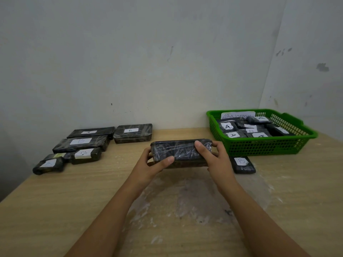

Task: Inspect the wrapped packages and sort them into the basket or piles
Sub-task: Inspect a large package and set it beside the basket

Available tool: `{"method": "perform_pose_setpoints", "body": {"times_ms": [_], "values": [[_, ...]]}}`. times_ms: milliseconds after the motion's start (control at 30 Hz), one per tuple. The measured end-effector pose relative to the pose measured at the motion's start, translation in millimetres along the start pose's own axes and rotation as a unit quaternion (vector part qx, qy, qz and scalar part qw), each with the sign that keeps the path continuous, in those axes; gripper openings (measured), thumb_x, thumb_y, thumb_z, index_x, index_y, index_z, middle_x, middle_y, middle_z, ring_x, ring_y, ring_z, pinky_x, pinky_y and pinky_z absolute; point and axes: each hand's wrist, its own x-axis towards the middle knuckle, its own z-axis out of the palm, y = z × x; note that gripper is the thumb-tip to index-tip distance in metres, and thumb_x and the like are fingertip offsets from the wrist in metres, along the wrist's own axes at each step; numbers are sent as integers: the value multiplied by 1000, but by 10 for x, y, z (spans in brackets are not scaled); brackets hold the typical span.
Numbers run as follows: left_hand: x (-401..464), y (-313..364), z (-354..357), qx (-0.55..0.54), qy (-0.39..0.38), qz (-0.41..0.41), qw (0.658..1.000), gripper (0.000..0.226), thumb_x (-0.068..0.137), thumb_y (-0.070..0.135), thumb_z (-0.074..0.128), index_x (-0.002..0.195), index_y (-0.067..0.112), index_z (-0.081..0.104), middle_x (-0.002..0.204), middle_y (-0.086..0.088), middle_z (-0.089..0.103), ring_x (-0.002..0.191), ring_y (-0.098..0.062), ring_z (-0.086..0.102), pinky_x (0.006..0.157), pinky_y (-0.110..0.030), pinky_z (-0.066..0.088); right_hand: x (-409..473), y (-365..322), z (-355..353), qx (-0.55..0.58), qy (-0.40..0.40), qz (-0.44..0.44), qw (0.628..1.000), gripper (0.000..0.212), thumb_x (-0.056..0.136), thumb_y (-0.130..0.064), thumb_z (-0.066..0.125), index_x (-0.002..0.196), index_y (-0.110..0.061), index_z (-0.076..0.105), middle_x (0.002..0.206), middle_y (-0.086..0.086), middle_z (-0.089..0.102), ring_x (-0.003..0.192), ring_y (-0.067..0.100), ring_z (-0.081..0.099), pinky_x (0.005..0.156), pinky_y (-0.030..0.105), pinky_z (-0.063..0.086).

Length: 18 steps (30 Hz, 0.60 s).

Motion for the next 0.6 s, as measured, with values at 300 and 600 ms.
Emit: {"method": "perform_pose_setpoints", "body": {"times_ms": [300,600], "values": [[-1,55,20,15,63,-19,998,96,51,92,70,115,21,62,115,-2,70,100,-11,70,84,-27,57,-38,-113,-33,-7,-66,-8,998,57,74,-61,74,118,-26,65,116,-8,70,105,2,66,72,10,49],[68,26,-30,1,96,-90,991,122,36,105,61,116,12,67,113,-6,74,105,-24,72,98,-49,56,-29,-81,-48,38,-131,10,991,64,65,-42,85,118,-18,59,107,0,76,99,10,73,82,30,61]]}}
